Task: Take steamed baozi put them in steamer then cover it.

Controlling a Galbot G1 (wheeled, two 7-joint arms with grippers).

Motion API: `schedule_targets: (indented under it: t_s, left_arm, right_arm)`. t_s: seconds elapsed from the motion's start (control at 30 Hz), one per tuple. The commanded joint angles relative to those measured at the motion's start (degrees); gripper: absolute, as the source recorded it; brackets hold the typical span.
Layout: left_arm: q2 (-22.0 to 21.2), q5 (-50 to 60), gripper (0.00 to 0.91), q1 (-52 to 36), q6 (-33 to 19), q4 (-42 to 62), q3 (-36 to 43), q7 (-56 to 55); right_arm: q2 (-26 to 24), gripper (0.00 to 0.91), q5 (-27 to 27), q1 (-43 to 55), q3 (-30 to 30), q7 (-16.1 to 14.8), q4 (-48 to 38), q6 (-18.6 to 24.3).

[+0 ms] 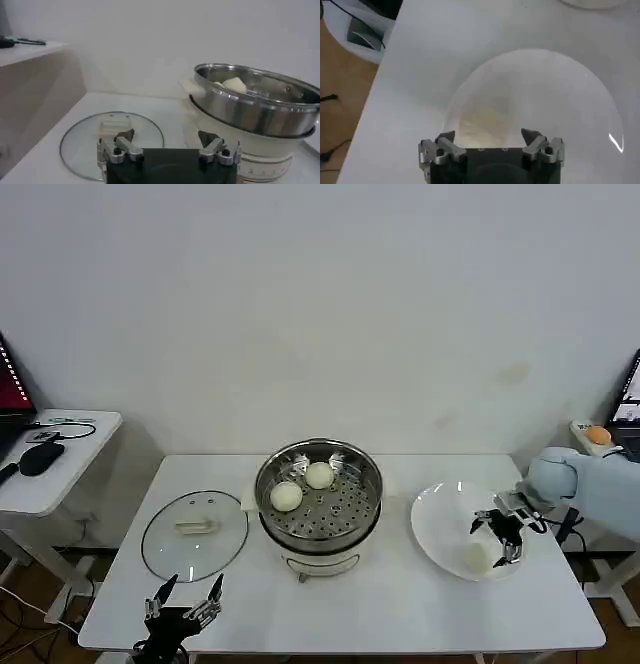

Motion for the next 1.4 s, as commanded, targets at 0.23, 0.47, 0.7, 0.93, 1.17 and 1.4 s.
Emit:
schedule_targets:
  t_s: [0.23,0.47,0.7,0.93,1.17,1.4]
  left_arm:
    - [0.1,0.0,0.907,0.1,0.0,-0.3,0.0,-0.1]
    - [0.0,0.0,0.907,0.1,0.1,-0.7,0.0,-0.1]
    - [0.0,0.0,0.907,0.4,0.1,-0.8,-0.1,-0.2]
    - [0.0,0.0,0.907,0.1,0.1,-0.8,0.0,-0.2]
    - [0.1,-0.2,0.907,-0.3,0.1,-0.7,0.0,-0.3]
    - [0.5,-0.2,0.907,-0.5,0.2,-0.4,0.3,-0.3]
  right_arm:
    - [0.9,0.846,-1.2,-4.8,4.2,0.2,-3.2,0.0]
    - [1.3,0.746,-1.0,-5.4,5.1,-0.3,-3.9,-0.2]
    - [0.7,0.635,-0.6,-5.1,4.9,-1.0,-3.7,-0.3]
    - [0.7,0.605,1.4,-1.8,1.9,-1.9,-2.7,-0.7]
    - [0.9,0.605,4.7,5.2,-1.1,-3.0,-1.0,-0.4]
    - [4.0,0.615,6.4,13.6,-3.1,-4.2,-1.1,1.9]
